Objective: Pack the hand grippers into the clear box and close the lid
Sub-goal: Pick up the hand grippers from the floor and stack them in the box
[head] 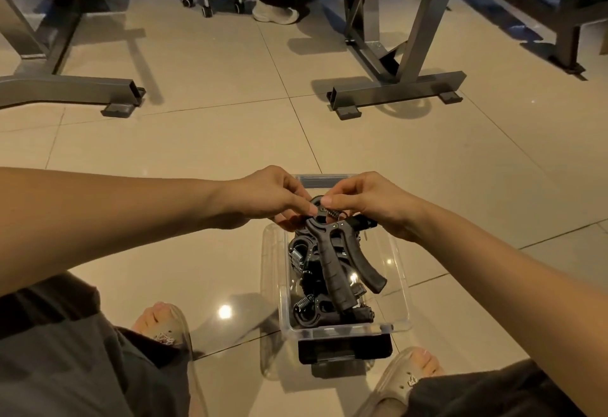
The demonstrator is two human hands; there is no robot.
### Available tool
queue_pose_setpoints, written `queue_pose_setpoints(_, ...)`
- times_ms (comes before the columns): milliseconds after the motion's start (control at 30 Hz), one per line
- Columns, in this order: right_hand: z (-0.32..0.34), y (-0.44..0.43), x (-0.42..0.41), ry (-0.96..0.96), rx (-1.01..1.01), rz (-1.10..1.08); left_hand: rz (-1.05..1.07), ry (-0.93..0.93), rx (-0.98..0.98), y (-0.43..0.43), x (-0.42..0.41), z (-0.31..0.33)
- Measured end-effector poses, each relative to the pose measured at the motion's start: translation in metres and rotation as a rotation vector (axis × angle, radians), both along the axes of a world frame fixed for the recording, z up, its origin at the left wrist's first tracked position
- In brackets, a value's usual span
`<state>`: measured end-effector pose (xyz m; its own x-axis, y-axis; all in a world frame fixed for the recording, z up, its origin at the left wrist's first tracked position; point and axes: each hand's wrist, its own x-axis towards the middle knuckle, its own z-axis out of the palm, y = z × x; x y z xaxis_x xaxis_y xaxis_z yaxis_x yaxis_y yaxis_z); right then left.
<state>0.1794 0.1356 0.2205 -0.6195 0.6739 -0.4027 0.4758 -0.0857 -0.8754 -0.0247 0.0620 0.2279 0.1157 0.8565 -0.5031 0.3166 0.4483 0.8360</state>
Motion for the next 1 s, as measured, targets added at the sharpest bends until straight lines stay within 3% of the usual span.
queue_pose_setpoints(200, -0.012, -0.007, 0.015, -0.093, 0.136, -0.075, 0.211, 0.032, -0.003, -0.003, -0.007, -0.011)
queue_pose_setpoints(433, -0.021, -0.041, 0.023, -0.448, 0.748, 0.047, 0.406, 0.002, -0.029, -0.007, -0.008, -0.016)
queue_pose_setpoints(600, -0.026, -0.044, 0.026, -0.531, 0.955, 0.217, 0.378, -0.029, -0.091, -0.016, 0.0, -0.02)
queue_pose_setpoints(700, -0.035, -0.042, 0.031, -0.556, 0.945, 0.3, 0.266, -0.012, -0.128, -0.024, 0.001, -0.026)
queue_pose_setpoints(800, -0.046, -0.04, 0.039, -0.586, 0.902, 0.364, -0.04, 0.244, -0.013, -0.026, -0.005, -0.044)
queue_pose_setpoints(933, -0.063, -0.036, 0.051, -0.681, 0.798, 0.485, -0.471, 0.867, 0.208, -0.034, -0.014, -0.071)
queue_pose_setpoints(1000, -0.074, -0.038, 0.054, -0.713, 0.735, 0.551, -0.605, 0.977, 0.203, -0.045, -0.013, -0.083)
